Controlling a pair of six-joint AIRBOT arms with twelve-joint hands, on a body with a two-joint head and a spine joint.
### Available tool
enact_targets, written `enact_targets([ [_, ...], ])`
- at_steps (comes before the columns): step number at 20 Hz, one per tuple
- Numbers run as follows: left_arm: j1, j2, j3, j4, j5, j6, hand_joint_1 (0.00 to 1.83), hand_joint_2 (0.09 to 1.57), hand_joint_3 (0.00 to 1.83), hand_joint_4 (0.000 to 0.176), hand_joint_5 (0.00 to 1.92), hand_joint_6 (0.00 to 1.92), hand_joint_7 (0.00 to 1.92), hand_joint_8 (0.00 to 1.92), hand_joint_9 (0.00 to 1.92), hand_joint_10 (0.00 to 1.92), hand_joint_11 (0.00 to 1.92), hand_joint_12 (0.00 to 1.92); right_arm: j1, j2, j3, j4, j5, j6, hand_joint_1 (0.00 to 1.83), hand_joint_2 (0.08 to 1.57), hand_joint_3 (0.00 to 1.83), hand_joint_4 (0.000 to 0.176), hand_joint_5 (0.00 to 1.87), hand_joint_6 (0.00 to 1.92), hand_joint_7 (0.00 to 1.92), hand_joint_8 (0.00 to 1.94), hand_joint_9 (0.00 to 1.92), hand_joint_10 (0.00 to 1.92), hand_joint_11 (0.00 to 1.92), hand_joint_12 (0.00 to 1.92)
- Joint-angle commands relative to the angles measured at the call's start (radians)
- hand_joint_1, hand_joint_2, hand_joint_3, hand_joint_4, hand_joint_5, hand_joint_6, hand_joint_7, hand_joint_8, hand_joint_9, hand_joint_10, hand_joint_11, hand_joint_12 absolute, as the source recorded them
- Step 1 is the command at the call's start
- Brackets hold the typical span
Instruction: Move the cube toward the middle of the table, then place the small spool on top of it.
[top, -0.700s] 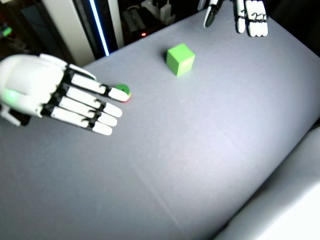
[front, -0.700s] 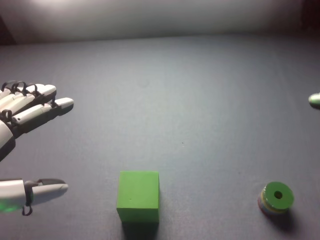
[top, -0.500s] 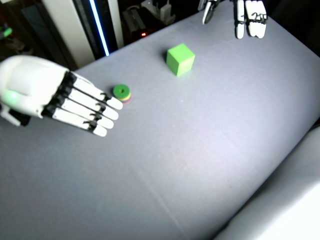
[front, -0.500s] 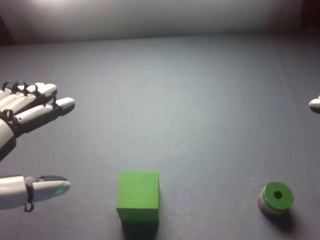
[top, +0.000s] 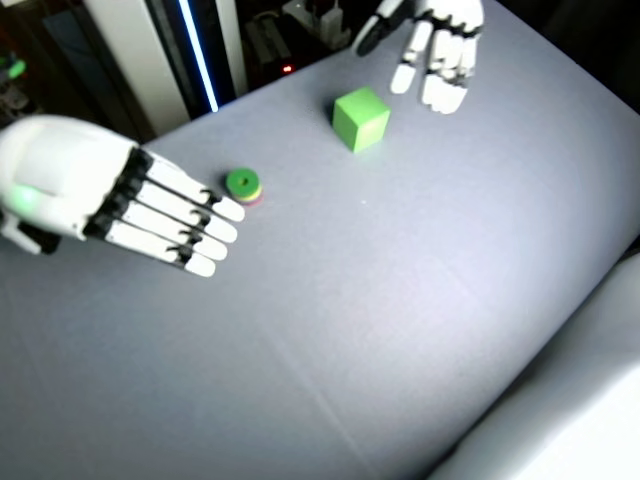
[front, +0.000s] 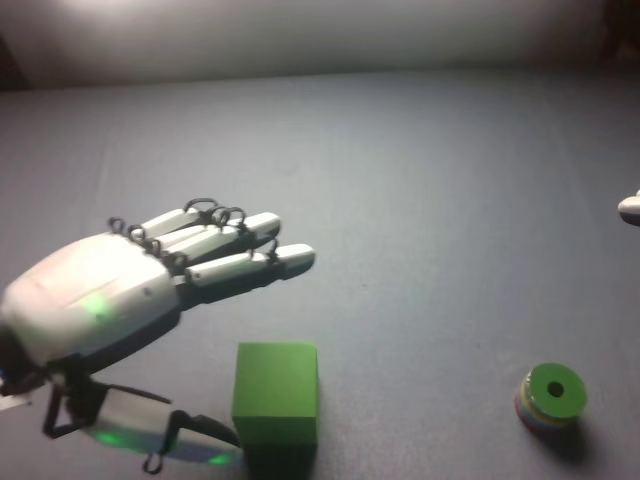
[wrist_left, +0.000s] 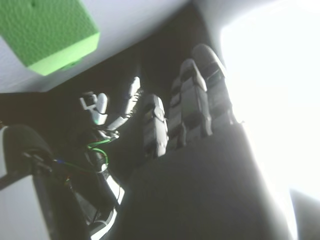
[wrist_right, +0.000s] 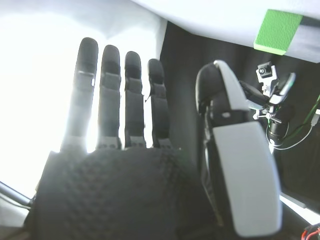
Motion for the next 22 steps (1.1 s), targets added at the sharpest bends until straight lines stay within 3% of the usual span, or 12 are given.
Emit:
enact_targets([
  [1,-0.025,-0.017,0.005,0.027,-0.066,-0.018,0.58,0.85,0.0,0.176,0.18,0.01,0.08,0.0,0.13,0.0,0.0,0.68,0.009,0.0,0.005,0.019,0.116,0.006,0.7,1.31,0.0,0.0,0.48,0.01,0.49,0.01,0.5,0.0,0.4,0.35],
  [5,-0.089,-0.073,0.035,0.12,0.052,-0.031,0.65,0.85,0.0,0.176,0.2,0.01,0.11,0.01,0.14,0.0,0.0,0.68,0.009,0.0,0.005,0.019,0.113,0.006,0.67,1.33,0.0,0.0,0.47,0.0,0.5,0.0,0.52,0.0,0.41,0.34],
  [8,-0.104,-0.088,0.04,0.126,0.103,0.006,0.63,0.87,0.0,0.176,0.19,0.0,0.17,0.01,0.2,0.01,0.0,0.75,0.009,0.0,0.004,0.019,0.113,0.006,0.68,1.33,0.0,0.0,0.47,0.0,0.5,0.0,0.52,0.0,0.44,0.29],
  [13,-0.111,-0.089,0.037,0.1,0.138,0.068,0.89,0.88,0.0,0.172,0.32,0.0,0.29,0.0,0.44,0.02,0.09,1.12,0.009,0.0,0.004,0.019,0.109,0.006,0.71,1.33,0.0,0.0,0.46,0.0,0.49,0.0,0.51,0.0,0.43,0.26],
  [14,-0.112,-0.089,0.038,0.093,0.135,0.071,1.02,0.99,0.01,0.111,0.41,0.01,0.43,0.02,0.6,0.08,0.28,1.24,0.009,0.0,0.004,0.02,0.109,0.006,0.71,1.33,0.0,0.0,0.46,0.0,0.49,0.0,0.51,0.0,0.44,0.27],
  [15,-0.114,-0.091,0.041,0.083,0.129,0.072,1.17,1.09,0.01,0.009,0.57,0.01,0.68,0.01,0.71,0.45,0.53,1.29,0.009,0.0,0.004,0.02,0.109,0.006,0.71,1.33,0.0,0.0,0.46,0.0,0.49,0.0,0.52,0.0,0.44,0.27],
  [16,-0.116,-0.092,0.044,0.075,0.123,0.072,1.3,1.15,0.02,0.0,0.7,0.02,0.81,0.98,0.76,0.79,0.68,1.28,0.009,0.0,0.004,0.02,0.109,0.006,0.68,1.33,0.0,0.0,0.46,0.0,0.49,0.0,0.51,0.0,0.45,0.27],
  [17,-0.118,-0.093,0.047,0.067,0.11,0.072,1.24,1.18,0.02,0.0,0.77,0.98,0.81,1.22,0.88,1.1,0.81,1.34,0.009,0.0,0.004,0.02,0.109,0.006,0.67,1.33,0.0,0.0,0.46,0.0,0.49,0.0,0.52,0.0,0.45,0.27],
  [18,-0.127,-0.092,0.052,0.057,0.095,0.072,1.23,1.22,0.01,0.0,0.79,1.01,0.78,1.49,0.86,1.23,0.82,1.44,0.009,0.0,0.004,0.02,0.109,0.006,0.66,1.33,0.0,0.0,0.46,0.0,0.49,0.0,0.52,0.0,0.45,0.27],
  [20,-0.151,-0.09,0.064,0.046,0.079,0.072,1.24,1.2,0.0,0.0,0.87,0.93,0.81,1.49,0.92,1.35,0.93,1.58,0.009,0.0,0.005,0.02,0.107,0.006,0.68,1.32,0.0,0.0,0.47,0.0,0.51,0.01,0.54,0.01,0.47,0.28],
  [21,-0.165,-0.09,0.072,0.04,0.071,0.072,1.23,1.21,0.0,0.0,0.87,0.88,0.75,1.6,0.92,1.62,1.0,1.77,0.009,0.0,0.005,0.02,0.107,0.006,0.72,1.32,0.0,0.0,0.48,0.01,0.51,0.01,0.54,0.01,0.47,0.28],
  [22,-0.182,-0.091,0.082,0.033,0.064,0.072,1.23,1.21,0.0,0.0,0.88,0.87,0.75,1.59,0.91,1.67,0.95,1.76,0.009,0.0,0.005,0.02,0.107,0.006,0.72,1.32,0.0,0.0,0.49,0.01,0.51,0.0,0.53,0.0,0.46,0.28],
])
